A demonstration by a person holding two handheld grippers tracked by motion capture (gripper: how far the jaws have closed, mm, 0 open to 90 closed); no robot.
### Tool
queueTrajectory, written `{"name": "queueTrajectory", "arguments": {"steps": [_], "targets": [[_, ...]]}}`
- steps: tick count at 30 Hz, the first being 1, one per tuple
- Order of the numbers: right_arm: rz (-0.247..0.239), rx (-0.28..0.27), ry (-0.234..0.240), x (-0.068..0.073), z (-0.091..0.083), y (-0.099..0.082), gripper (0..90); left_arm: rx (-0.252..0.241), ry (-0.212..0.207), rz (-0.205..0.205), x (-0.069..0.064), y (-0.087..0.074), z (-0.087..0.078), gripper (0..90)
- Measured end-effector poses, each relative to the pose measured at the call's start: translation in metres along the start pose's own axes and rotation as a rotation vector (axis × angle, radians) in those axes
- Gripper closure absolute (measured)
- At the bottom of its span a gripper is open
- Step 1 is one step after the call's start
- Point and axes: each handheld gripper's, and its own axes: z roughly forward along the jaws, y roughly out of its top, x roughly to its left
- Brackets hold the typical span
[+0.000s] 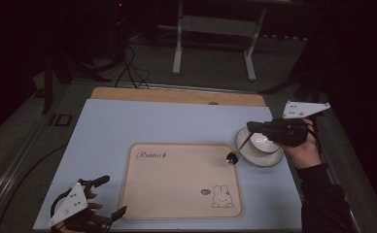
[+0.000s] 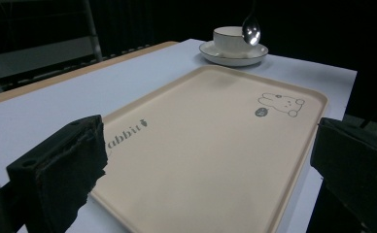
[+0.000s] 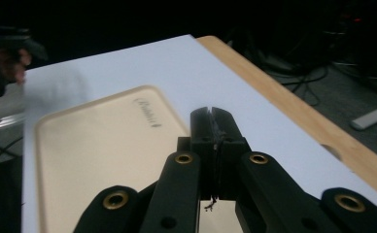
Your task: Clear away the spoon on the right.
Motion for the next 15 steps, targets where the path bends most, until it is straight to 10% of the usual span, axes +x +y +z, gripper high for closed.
{"name": "queueTrajectory", "arguments": {"steps": [15], "targets": [[-0.047,0.087,0.162,0.022,0.037,-0.006,89.5,0.002,-0.003,0.002,0.000,0.000,0.000,0.0]]}}
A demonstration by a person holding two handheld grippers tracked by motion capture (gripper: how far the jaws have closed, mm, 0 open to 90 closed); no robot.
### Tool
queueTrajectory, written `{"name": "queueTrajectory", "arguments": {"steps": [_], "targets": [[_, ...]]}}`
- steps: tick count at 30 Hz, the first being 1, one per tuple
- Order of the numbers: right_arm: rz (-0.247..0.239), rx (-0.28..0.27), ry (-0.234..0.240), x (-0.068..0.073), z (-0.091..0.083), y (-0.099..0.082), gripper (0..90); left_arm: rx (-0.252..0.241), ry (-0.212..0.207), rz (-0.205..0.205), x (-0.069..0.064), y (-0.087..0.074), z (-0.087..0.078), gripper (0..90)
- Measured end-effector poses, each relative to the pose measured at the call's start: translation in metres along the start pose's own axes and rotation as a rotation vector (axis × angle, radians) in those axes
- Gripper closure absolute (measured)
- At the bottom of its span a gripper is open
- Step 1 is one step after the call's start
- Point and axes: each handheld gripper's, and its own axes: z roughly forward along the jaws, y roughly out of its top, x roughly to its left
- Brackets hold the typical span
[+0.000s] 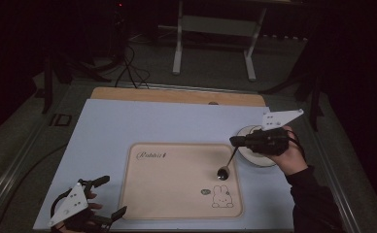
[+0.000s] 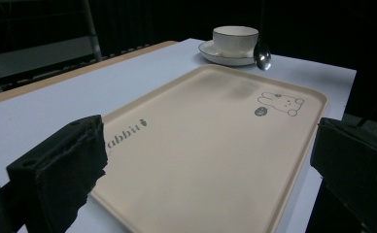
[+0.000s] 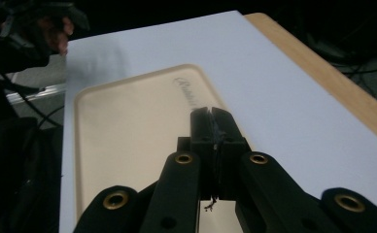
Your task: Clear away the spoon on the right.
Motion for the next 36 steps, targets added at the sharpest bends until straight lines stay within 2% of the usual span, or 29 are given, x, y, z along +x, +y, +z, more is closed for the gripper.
{"name": "queueTrajectory", "arguments": {"steps": [8,13,20,28,36], "targets": [[-0.007,0.012,0.073,0.007,0.019,-0.003,89.5,0.001,-0.001,0.001,0.000,0.000,0.000,0.0],[-0.024,0.031,0.092,0.015,0.031,-0.003,89.4,0.001,-0.002,0.001,0.000,0.000,0.000,0.0],[-0.042,0.032,0.168,0.025,0.047,-0.001,89.5,0.003,-0.002,0.003,0.000,0.000,0.001,0.0],[-0.046,0.059,0.225,0.029,0.069,-0.001,89.4,0.004,-0.004,0.005,0.000,0.000,0.000,0.0],[-0.045,0.065,0.251,0.029,0.084,0.000,89.4,0.003,-0.005,0.005,0.000,0.000,0.000,0.0]]}}
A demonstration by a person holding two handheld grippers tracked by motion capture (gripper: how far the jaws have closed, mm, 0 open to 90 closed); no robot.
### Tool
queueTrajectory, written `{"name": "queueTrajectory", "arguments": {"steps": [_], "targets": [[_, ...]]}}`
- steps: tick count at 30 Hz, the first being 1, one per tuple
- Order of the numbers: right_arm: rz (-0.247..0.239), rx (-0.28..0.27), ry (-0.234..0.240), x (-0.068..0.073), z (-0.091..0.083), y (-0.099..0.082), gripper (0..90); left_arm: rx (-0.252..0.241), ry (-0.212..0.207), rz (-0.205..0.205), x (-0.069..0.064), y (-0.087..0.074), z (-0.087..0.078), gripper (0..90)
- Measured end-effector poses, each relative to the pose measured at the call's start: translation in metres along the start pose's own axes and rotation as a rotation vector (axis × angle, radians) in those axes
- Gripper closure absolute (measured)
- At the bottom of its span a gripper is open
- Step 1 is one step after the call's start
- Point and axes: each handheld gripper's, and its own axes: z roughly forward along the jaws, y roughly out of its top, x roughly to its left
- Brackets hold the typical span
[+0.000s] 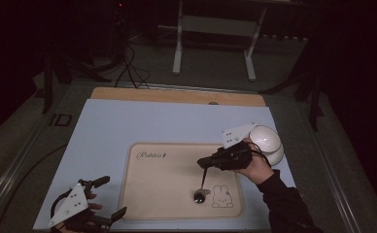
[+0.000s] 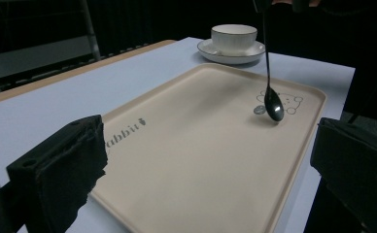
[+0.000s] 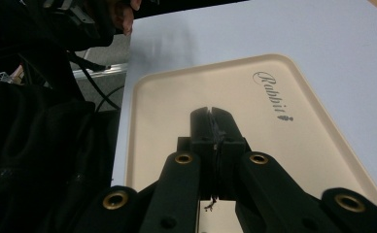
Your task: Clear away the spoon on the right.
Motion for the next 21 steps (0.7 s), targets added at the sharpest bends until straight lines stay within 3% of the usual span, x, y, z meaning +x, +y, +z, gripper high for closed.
{"name": "queueTrajectory", "arguments": {"steps": [16,21], "targets": [[0.025,-0.003,-0.001,-0.015,0.013,-0.004,87.3,0.001,-0.004,0.000,0.000,0.000,0.000,0.0],[0.048,-0.008,-0.021,-0.023,0.017,-0.009,79.4,-0.001,-0.004,0.000,0.000,0.000,0.000,0.0]]}}
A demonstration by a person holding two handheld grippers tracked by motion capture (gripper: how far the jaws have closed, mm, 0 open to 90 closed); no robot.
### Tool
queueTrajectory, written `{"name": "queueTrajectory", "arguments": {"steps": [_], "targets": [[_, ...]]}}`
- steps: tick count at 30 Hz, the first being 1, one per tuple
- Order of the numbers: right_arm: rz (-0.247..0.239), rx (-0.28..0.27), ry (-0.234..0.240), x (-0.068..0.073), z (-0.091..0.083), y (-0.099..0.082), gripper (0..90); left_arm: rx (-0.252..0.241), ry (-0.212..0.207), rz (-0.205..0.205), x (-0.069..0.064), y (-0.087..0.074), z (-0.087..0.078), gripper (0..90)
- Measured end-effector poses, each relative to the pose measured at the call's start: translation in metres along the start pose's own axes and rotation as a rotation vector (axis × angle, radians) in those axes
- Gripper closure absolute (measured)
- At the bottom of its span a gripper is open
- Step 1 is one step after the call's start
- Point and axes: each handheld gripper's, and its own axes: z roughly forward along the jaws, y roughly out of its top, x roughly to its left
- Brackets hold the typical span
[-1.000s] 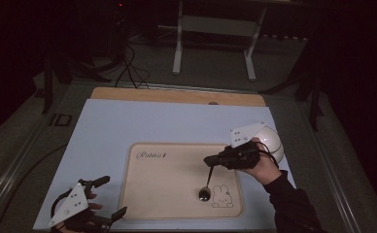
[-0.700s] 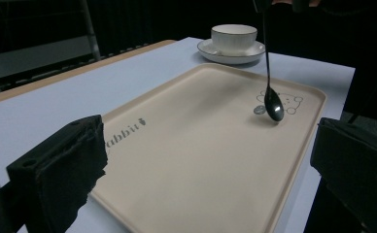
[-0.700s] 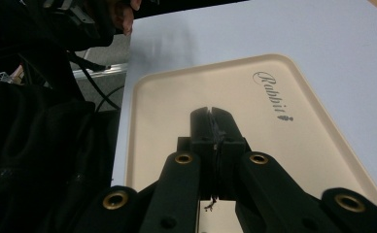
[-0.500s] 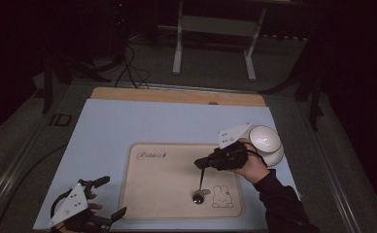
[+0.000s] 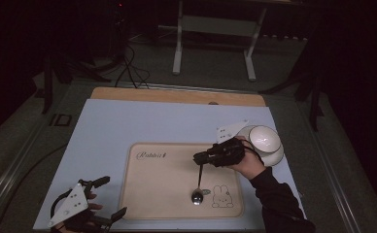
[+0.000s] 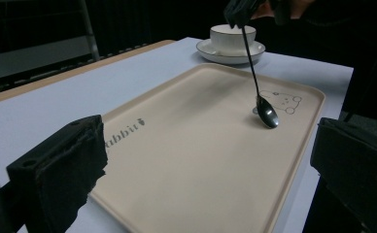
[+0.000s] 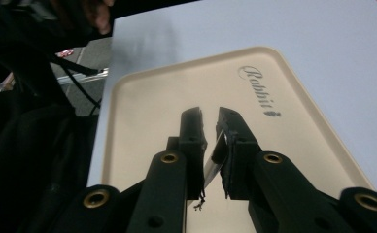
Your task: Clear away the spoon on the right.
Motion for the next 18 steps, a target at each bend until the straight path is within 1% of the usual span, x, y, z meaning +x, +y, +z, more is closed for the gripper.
{"name": "queueTrajectory", "arguments": {"steps": [1,2,3,4,11,12,17,18], "targets": [[0.000,0.000,0.000,0.000,0.000,0.000,79.4,0.000,0.000,0.000,0.000,0.000,0.000,0.0],[0.011,0.000,-0.007,-0.004,0.002,-0.002,79.3,0.000,0.000,0.001,0.000,0.000,0.000,0.0],[0.011,0.000,-0.007,-0.004,0.002,-0.002,79.3,0.000,0.000,0.001,0.000,0.000,0.000,0.0],[0.024,0.000,-0.011,-0.008,0.004,-0.005,78.9,0.001,0.000,0.003,0.000,0.000,0.000,0.0],[0.050,0.006,-0.032,-0.017,0.009,-0.010,78.1,0.001,-0.001,0.001,0.000,0.000,0.000,0.0],[0.060,0.011,-0.037,-0.020,0.012,-0.012,78.5,0.001,-0.002,0.001,0.000,0.000,0.000,0.0],[0.075,0.018,-0.039,-0.026,0.017,-0.017,79.2,0.005,-0.003,0.003,0.000,0.000,0.000,0.0],[0.087,0.016,-0.041,-0.029,0.019,-0.019,78.9,0.005,-0.004,0.003,0.000,0.000,0.000,0.0]]}}
